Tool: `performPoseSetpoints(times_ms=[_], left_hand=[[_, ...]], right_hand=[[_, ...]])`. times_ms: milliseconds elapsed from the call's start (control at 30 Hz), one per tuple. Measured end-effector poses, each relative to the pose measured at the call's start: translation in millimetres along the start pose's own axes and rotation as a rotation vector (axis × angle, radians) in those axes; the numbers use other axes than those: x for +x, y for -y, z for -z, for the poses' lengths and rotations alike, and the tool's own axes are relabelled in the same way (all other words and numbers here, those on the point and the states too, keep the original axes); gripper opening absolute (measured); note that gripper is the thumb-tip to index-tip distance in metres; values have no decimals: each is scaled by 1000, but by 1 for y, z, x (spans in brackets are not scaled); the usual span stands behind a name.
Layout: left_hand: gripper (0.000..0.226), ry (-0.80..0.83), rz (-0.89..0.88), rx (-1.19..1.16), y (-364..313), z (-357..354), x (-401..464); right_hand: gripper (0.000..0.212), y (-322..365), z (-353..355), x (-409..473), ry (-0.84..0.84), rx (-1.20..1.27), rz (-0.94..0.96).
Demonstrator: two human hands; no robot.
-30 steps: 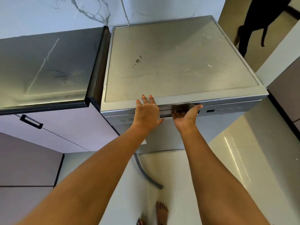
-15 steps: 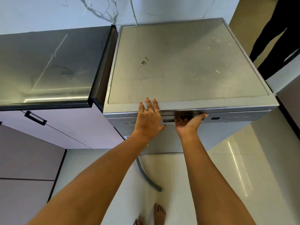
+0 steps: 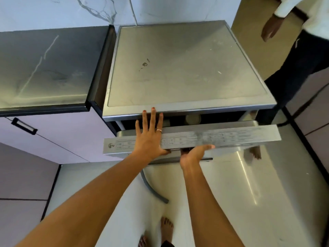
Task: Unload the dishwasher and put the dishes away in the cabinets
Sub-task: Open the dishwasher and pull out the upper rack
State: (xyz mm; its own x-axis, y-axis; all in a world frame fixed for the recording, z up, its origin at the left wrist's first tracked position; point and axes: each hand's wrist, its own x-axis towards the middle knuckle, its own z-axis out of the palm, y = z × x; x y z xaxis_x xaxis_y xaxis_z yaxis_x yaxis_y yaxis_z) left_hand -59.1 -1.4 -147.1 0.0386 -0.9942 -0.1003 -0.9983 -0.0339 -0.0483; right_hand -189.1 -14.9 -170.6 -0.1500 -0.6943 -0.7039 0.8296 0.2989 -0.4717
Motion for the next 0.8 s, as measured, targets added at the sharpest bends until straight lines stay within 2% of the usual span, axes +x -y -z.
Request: performPoseSetpoints(times_ms=[67,200,300,367,433,500,567,633,800], left_hand=[[112,21,-10,1,-4,-14,-19],[92,15,27,-44,-12,-26,-38],[84,23,-1,-93,-15,-24,-48],[84,40,-22,-122,-13,-26,-58],[84,59,-54,-133,-11,-26,-67],[85,80,-79,-138,-9,-25,-75],[85,94,-108,-117,-8,-24,-87],[87,137,-144,-123,-9,-26,-104],[89,296,-177,-164,-13,-34,-134]], right_hand=[[72,7,11,-6,3,-50,-27],[70,18,25,-12,-48,-129,-61],[57,23,29,-25,-225,-282,40],[59,28,37,-34,-363,-580,191],[68,35,53,-38,-409,-1089,409],[69,44,73,-37,-287,-1585,674],[65,51,90,-40,-95,-1943,864],[60,50,109,-48,32,-2068,866],[52,41,134,-66,76,-2145,768]])
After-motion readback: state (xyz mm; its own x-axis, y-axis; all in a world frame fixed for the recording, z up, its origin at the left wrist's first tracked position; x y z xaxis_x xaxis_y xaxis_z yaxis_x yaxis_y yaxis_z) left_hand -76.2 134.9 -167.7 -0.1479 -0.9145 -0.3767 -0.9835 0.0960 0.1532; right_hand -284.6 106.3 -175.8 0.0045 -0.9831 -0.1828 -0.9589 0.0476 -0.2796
